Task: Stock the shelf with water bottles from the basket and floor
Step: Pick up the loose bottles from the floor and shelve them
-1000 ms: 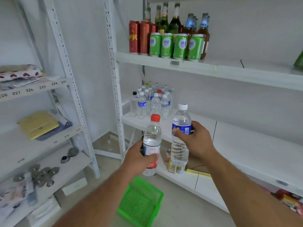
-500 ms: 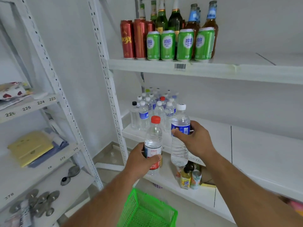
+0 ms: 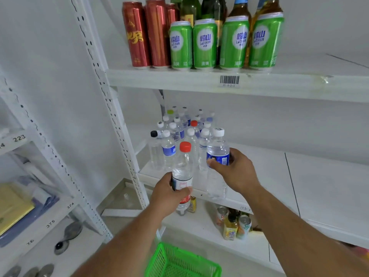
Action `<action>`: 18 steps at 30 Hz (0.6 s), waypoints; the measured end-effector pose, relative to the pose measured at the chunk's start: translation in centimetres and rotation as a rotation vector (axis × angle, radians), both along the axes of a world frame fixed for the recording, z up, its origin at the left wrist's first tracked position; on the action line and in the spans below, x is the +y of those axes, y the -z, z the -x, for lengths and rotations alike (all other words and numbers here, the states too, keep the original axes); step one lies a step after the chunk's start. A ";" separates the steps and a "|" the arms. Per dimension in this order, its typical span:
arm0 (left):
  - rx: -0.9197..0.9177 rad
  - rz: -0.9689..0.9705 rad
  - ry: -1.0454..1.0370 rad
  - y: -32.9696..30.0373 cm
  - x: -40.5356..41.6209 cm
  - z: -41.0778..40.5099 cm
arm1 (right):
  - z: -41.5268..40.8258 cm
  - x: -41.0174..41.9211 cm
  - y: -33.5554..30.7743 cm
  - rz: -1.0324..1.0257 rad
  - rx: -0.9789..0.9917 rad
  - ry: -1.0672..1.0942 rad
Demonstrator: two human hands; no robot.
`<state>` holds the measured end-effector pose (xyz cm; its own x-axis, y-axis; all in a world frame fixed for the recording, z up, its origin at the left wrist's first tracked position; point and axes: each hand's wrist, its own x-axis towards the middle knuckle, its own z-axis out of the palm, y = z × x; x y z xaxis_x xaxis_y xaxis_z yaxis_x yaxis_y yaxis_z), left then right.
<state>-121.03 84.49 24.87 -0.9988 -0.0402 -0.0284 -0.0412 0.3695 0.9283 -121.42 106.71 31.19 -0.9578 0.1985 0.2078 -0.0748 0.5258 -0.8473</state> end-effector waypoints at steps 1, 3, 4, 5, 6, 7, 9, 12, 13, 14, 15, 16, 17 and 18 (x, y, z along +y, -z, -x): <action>-0.006 0.000 0.016 0.3 -0.5 1.0 | 0.5 -0.4 0.2 0.002 -0.004 0.016; -0.016 -0.006 0.042 0.8 -1.5 3.0 | 1.7 -1.4 0.4 0.006 -0.014 0.048; -0.022 -0.010 0.057 1.0 -2.1 4.0 | 2.2 -2.0 0.6 0.007 -0.020 0.065; -0.025 -0.011 0.078 1.3 -2.6 4.9 | 2.7 -2.6 0.7 0.009 -0.025 0.085; -0.025 -0.008 0.102 1.6 -3.1 5.9 | 3.1 -3.1 1.0 0.013 -0.027 0.106; -0.025 -0.003 0.122 1.9 -3.6 6.9 | 3.6 -3.7 1.2 0.017 -0.028 0.127; -0.029 0.005 0.153 2.8 -4.2 8.8 | 4.3 -4.8 1.8 0.020 -0.032 0.170; -0.040 0.020 0.190 3.9 -4.2 11.1 | 5.4 -6.1 2.3 0.017 -0.045 0.223; -0.045 0.021 0.199 4.1 -4.2 11.6 | 5.8 -6.4 2.5 0.016 -0.049 0.236; -0.051 0.020 0.209 4.3 -4.0 12.1 | 6.3 -6.6 2.7 0.018 -0.053 0.247; -0.059 0.020 0.218 4.5 -3.9 12.6 | 6.7 -6.8 2.9 0.020 -0.057 0.258; -0.068 0.022 0.225 4.6 -3.7 13.0 | 7.2 -6.9 3.2 0.022 -0.061 0.269; -0.075 0.025 0.229 4.7 -3.5 13.5 | 7.7 -6.9 3.5 0.025 -0.066 0.278; -0.080 0.027 0.231 4.8 -3.3 14.0 | 8.3 -6.9 3.9 0.030 -0.070 0.286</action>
<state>-135.00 81.19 20.06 -0.9761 0.1874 -0.1102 -0.0261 0.4023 0.9151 -129.67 99.79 27.27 -0.8738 0.4679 0.1328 0.1323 0.4914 -0.8608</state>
